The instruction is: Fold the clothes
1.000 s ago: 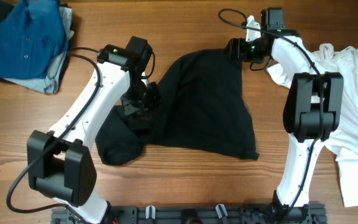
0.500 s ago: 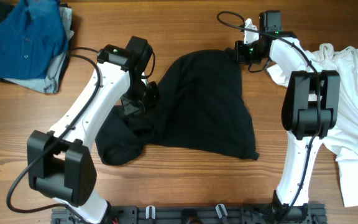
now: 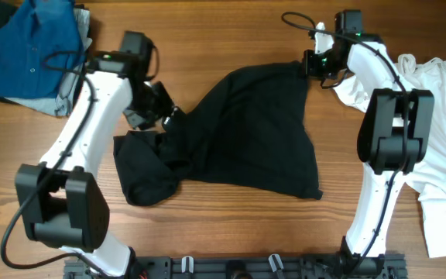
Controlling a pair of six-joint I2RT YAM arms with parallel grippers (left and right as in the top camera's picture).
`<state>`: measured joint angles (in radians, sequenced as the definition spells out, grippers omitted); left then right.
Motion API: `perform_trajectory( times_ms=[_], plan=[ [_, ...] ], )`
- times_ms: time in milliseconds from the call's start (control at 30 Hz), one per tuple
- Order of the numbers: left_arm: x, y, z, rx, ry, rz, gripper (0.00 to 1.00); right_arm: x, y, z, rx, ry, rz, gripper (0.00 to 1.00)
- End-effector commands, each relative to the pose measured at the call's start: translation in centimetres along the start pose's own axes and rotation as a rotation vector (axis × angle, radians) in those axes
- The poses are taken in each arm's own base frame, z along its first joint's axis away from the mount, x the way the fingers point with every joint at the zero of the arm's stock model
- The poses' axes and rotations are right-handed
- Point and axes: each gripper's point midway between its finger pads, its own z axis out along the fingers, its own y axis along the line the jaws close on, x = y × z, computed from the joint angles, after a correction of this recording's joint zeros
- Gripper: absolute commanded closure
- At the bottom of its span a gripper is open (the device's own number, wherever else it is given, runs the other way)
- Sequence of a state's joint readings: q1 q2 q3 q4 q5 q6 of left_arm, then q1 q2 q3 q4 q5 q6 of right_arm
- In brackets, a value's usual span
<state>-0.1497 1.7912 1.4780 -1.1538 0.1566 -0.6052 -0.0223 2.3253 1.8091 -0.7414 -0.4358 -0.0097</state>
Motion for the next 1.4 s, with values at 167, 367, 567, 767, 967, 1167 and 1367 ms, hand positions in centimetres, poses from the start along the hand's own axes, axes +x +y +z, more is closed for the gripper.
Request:
perform_trajectory(
  times_ms=[167,367,567,767,967,1167,1367],
  plan=[
    [0.0,0.4,6.8,0.005,0.191,0.011,0.55,-2.4,2.4,-5.4,0.015,-0.083,-0.09,0.96],
    [-0.1,-1.0,11.0,0.076,0.268,-0.004,0.51,-1.5,2.4,-5.3,0.015,-0.048,-0.107,0.96],
    [-1.2,-1.8,11.4,0.11,0.227,-0.002,0.96,-1.2,2.4,-5.5,0.015,-0.039,-0.113,0.96],
    [-2.3,-2.7,11.0,0.139,0.191,-0.001,0.96,-1.6,2.8,-6.2,0.016,-0.056,-0.123,0.96],
    [-6.7,-3.8,8.6,0.109,0.014,0.03,0.96,-1.8,3.1,-7.0,0.017,-0.07,-0.134,0.96],
    [-9.8,-3.7,6.7,0.067,-0.107,0.034,0.96,-1.8,3.1,-7.0,0.022,-0.069,-0.133,0.96],
    [-12.5,-1.9,5.8,0.035,-0.188,-0.007,0.96,-1.8,3.1,-7.3,0.029,-0.07,-0.149,0.96]
  ],
)
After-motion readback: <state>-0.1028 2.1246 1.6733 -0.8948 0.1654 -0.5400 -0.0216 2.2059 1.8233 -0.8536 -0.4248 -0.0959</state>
